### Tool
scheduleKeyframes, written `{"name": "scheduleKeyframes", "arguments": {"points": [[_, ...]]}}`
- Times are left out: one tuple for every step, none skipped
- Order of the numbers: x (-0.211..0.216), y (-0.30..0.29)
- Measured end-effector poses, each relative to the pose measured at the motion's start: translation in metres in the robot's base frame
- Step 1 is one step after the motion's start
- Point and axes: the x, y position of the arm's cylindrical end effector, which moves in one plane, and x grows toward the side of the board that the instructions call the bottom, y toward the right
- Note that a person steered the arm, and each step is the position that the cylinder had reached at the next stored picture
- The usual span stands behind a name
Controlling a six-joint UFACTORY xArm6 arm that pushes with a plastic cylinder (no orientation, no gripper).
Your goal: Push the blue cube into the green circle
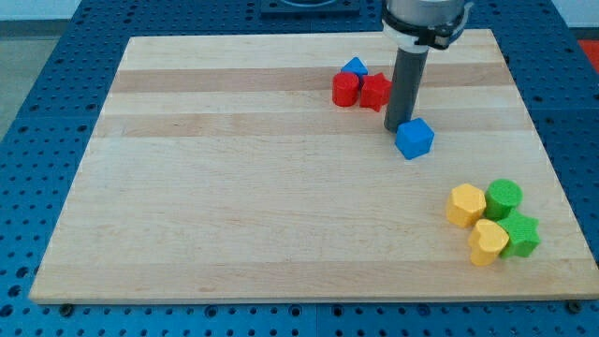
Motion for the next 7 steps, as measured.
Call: {"name": "scheduleKeyframes", "arguments": {"points": [[0.016, 0.002], [0.038, 0.002], [0.058, 0.002], [0.072, 0.007], [0.067, 0.01], [0.056, 0.017], [0.052, 0.029]]}}
